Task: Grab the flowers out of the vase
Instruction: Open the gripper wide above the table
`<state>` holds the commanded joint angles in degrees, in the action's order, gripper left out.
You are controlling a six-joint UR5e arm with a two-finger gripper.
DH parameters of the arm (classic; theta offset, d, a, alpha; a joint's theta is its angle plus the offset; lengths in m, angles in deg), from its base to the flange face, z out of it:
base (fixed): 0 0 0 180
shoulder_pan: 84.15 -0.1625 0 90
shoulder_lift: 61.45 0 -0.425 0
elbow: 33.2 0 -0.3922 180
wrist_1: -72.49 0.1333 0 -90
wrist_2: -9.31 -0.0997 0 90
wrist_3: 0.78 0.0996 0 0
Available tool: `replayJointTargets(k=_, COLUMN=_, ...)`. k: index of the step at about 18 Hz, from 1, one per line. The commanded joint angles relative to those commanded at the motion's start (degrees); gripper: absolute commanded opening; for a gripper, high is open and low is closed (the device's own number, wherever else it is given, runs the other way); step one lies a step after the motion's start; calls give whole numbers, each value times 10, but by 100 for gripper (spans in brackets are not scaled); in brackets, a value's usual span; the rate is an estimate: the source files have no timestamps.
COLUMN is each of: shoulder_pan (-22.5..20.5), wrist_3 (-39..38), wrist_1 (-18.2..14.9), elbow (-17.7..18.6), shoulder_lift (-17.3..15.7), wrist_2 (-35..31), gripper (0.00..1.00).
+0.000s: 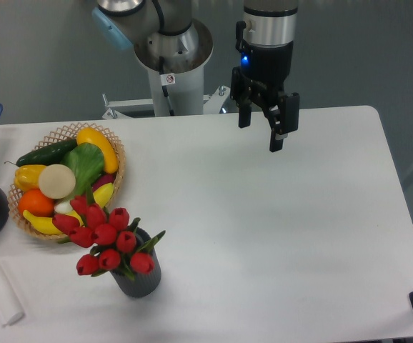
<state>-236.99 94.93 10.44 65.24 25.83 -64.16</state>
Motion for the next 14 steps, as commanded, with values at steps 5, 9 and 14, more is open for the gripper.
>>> replayJointTargets(k=5, shoulder_pan=-4, wrist_3=1, wrist_1=0, elbow=3, shoulder_lift=0, wrist_2=17, gripper=100)
replayJointTargets(k=9, shoulder_pan=-2, wrist_3=-34, wrist_1=0, elbow=6, shoulder_lift=0, wrist_2=23, gripper=100)
replayJointTargets(k=14, shoulder_pan=1, wrist_3=-133, wrist_1=21, elbow=21, shoulder_lift=-1, wrist_2=67, gripper=100)
